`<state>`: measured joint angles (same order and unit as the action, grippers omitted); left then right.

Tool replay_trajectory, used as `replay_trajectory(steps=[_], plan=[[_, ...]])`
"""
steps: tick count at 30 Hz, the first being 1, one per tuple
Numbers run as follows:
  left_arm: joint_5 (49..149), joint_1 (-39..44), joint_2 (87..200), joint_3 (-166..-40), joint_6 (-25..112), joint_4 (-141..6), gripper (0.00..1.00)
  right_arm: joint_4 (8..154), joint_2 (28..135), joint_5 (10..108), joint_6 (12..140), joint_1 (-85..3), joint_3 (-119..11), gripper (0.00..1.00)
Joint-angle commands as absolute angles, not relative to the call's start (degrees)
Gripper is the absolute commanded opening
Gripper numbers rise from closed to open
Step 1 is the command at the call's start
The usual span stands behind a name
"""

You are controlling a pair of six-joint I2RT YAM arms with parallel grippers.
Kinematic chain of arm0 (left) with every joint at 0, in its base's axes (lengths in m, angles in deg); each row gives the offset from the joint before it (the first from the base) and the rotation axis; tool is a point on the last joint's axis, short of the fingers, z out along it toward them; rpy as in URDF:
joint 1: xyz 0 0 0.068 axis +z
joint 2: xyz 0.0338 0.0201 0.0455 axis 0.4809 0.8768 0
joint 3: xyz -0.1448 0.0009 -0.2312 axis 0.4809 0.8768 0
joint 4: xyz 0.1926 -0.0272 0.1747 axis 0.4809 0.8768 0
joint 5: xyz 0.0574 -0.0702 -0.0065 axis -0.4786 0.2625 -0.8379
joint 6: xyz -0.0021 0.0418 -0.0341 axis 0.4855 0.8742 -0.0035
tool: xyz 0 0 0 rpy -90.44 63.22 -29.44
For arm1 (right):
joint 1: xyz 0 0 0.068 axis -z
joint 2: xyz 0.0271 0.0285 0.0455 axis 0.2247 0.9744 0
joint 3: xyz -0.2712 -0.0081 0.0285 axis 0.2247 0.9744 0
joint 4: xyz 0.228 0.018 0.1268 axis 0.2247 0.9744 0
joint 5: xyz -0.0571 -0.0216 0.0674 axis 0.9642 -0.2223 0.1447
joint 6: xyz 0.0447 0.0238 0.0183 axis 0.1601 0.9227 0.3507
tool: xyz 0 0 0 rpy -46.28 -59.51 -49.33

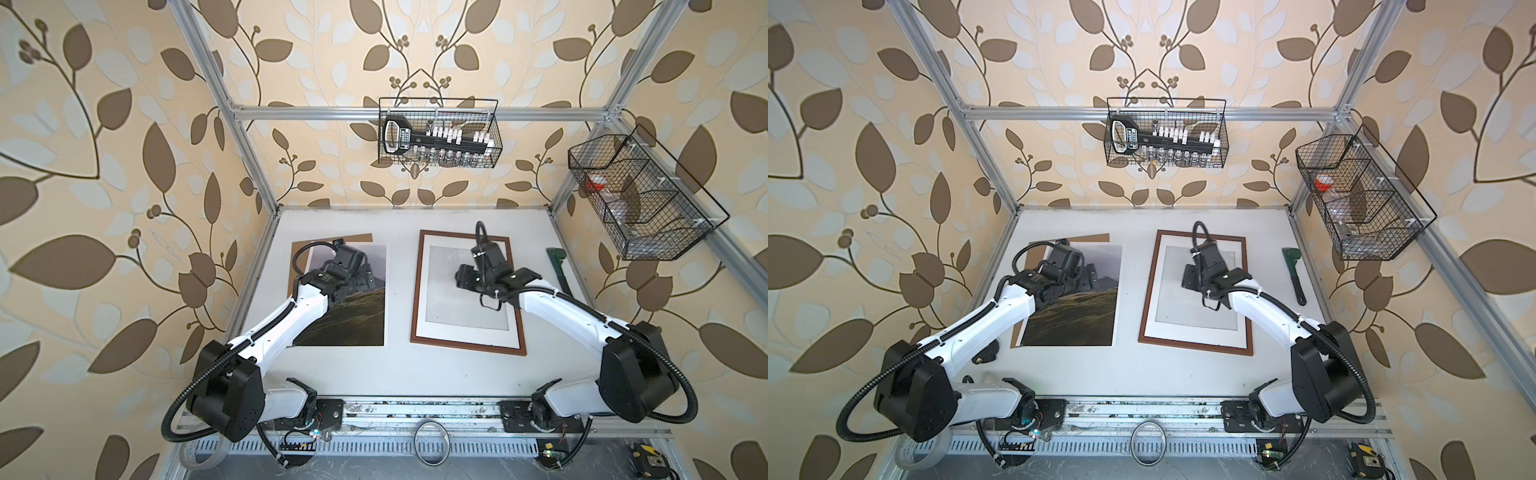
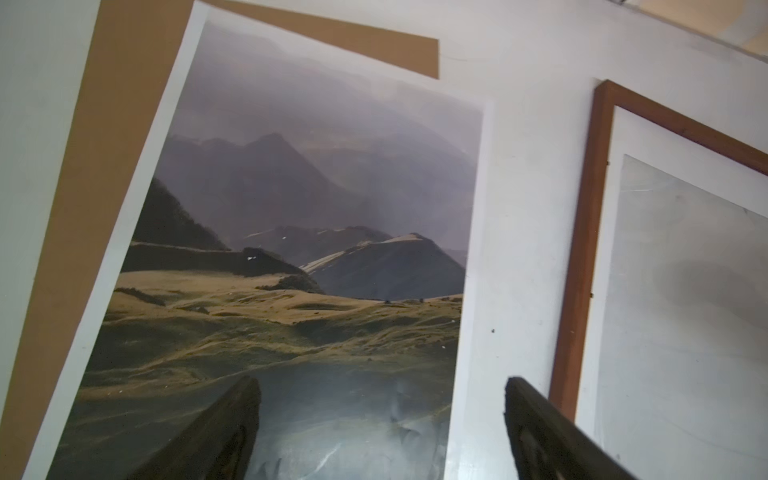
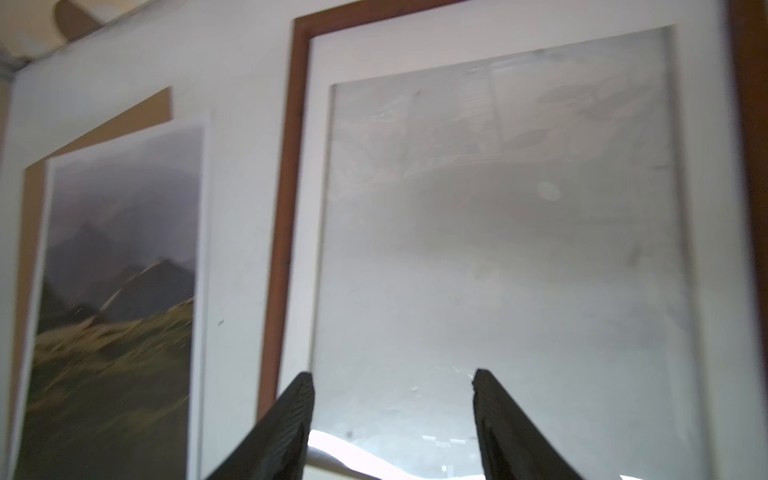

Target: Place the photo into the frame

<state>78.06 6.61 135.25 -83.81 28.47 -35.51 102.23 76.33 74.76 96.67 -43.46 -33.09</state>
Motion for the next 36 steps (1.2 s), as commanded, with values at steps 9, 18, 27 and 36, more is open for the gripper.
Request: replay_trajectory(steps=[9, 18, 27, 36], plan=[[88.9, 11.9, 136.3, -74.2, 20.0, -38.7, 0.78, 91.7, 92.9, 62.6, 113.4, -64.0, -39.4, 0.56], [91.9, 12.7, 135.5, -66.0, 14.5, -44.7, 0.48, 87.6, 99.9, 59.9, 119.4, -67.3, -40.7, 0.47], [94.2, 12.7, 137.0, -61.4, 13.2, -48.8, 0.35, 85.1, 103.5, 59.0, 122.9, -67.3, -40.7, 0.49], [95.9, 12.7, 138.5, -56.8, 11.4, -52.8, 0.3, 74.9, 104.5, 54.0, 126.2, -66.6, -38.1, 0.49]])
